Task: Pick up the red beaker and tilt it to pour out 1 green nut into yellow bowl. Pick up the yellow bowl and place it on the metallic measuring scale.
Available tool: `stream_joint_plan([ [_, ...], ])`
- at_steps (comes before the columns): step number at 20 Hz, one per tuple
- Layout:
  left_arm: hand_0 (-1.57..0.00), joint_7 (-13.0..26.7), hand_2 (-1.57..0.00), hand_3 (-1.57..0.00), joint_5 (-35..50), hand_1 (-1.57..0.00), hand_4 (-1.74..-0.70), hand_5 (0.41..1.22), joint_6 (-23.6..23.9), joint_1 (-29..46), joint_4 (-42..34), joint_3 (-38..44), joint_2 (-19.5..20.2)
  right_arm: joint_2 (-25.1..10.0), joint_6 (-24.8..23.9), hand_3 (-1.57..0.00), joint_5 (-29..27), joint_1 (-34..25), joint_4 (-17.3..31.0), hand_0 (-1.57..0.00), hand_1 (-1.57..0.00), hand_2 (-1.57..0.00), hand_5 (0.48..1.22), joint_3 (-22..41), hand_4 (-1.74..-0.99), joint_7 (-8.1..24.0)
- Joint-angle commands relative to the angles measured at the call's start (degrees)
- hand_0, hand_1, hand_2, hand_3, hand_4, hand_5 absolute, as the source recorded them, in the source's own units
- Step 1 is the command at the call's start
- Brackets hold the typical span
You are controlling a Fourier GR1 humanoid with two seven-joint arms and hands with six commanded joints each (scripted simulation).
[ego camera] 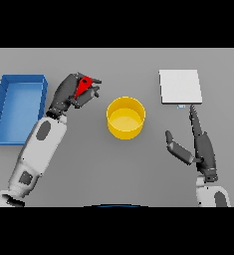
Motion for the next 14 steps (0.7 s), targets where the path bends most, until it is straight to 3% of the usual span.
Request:
stream_joint_plan([
  [1,-1.56,0.82,-1.56,-1.56,-0.72,-1.56,-1.73,1.111,-0.07,-0.19,-0.22,-0.87,0.31,0.13,-0.02,0.00,0.02,-0.28,0.00,0.00,0.00,0.00,0.678,0.09,-1.256,-0.01],
  [8,-1.57,9.88,-1.57,-1.57,-14.30,-1.57,-1.74,1.132,-1.32,-5.54,0.52,-12.58,5.07,0.60,0.91,0.00,-0.52,0.04,-0.15,0.00,0.00,0.00,0.689,0.68,-1.255,0.64],
  [14,-1.57,11.32,-1.57,-1.57,-24.58,-1.57,-1.74,1.190,-5.62,-12.32,3.16,-22.14,8.28,1.34,0.58,0.00,0.19,0.53,-1.22,0.00,0.00,0.00,0.704,1.52,-1.274,0.79],
])
